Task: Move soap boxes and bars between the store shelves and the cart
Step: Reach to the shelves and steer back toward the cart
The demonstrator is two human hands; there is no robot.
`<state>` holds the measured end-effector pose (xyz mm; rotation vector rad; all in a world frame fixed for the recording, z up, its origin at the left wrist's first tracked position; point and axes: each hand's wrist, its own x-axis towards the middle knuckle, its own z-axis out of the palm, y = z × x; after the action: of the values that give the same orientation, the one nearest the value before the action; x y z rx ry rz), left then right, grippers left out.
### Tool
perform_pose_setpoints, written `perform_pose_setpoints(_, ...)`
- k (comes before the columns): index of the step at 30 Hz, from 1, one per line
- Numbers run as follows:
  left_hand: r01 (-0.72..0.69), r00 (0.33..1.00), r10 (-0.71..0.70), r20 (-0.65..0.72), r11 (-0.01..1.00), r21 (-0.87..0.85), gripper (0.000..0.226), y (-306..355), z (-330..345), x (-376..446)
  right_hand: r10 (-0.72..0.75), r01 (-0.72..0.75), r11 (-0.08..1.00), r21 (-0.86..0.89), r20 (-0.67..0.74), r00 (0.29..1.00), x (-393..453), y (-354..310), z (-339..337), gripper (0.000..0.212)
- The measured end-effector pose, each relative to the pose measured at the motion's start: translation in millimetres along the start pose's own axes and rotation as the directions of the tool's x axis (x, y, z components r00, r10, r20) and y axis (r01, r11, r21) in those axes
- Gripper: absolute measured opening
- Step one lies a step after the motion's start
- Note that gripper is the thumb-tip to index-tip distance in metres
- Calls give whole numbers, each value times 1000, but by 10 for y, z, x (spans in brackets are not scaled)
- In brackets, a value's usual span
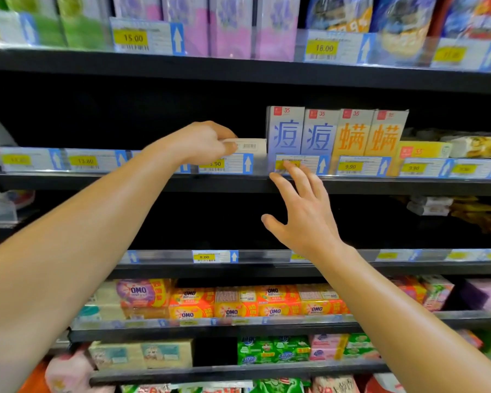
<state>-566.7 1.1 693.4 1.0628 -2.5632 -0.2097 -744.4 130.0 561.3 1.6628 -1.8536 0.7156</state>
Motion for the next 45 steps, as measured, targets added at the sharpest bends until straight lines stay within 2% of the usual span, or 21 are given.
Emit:
perform_pose_setpoints(3, -32, 999, 32, 8, 999, 41, 37, 23, 44, -30, 5, -5, 1000, 3, -17, 1000, -5, -3, 18, 77)
perform_pose_setpoints(7, -129, 979, 134, -153, 991, 43, 35, -25, 124, -109, 19, -19, 1000, -2, -27, 999, -12, -20, 42, 77)
perform_pose_setpoints(9, -162, 975, 172, -143, 984, 77, 34, -50, 166, -129, 22, -23, 1000, -13, -39, 999, -14, -40, 55, 78)
perform_pose_setpoints(13, -123, 983, 144, -117, 977, 172, 37, -53, 218, -101, 56, -57, 998, -15, -37, 998, -25, -90, 69, 79)
perform_pose_setpoints(16, -107, 983, 128, -130, 982, 152, 45, -68, 238, -87, 77, -78, 997, -24, -29, 997, -47, -119, 92, 81)
perform_pose_setpoints(21, -96, 955, 149, -257, 973, 209, 47, -173, 292, -162, 114, -116, 991, -71, -27, 993, -59, -176, 102, 83)
perform_pose_setpoints(25, -113, 948, 196, -252, 944, 312, 55, -238, 363, -235, 169, -170, 980, -103, -13, 985, -61, -301, 103, 85)
perform_pose_setpoints(29, -121, 920, 221, -324, 946, 301, 67, -288, 498, -405, 213, -207, 970, -127, 35, 976, -55, -462, 3, 85)
perform_pose_setpoints(33, -137, 903, 215, -371, 965, 224, 66, -346, 715, -863, 232, -222, 969, -110, 90, 968, -274, -719, -155, 84)
perform_pose_setpoints(35, -117, 925, 168, -340, 979, 164, 66, -405, 864, -1185, 216, -204, 974, -103, 126, 968, -487, -861, -231, 82)
perform_pose_setpoints(41, 11, 978, 20, -207, 989, 150, 67, -614, 1518, -2543, 147, -134, 989, -65, 290, 946, -1528, -1426, -348, 83)
perform_pose_setpoints(45, 94, 995, -90, -32, 983, 157, 68, -759, 1973, -3692, 89, -113, 993, 30, 442, 893, -2507, -1927, -268, 84)
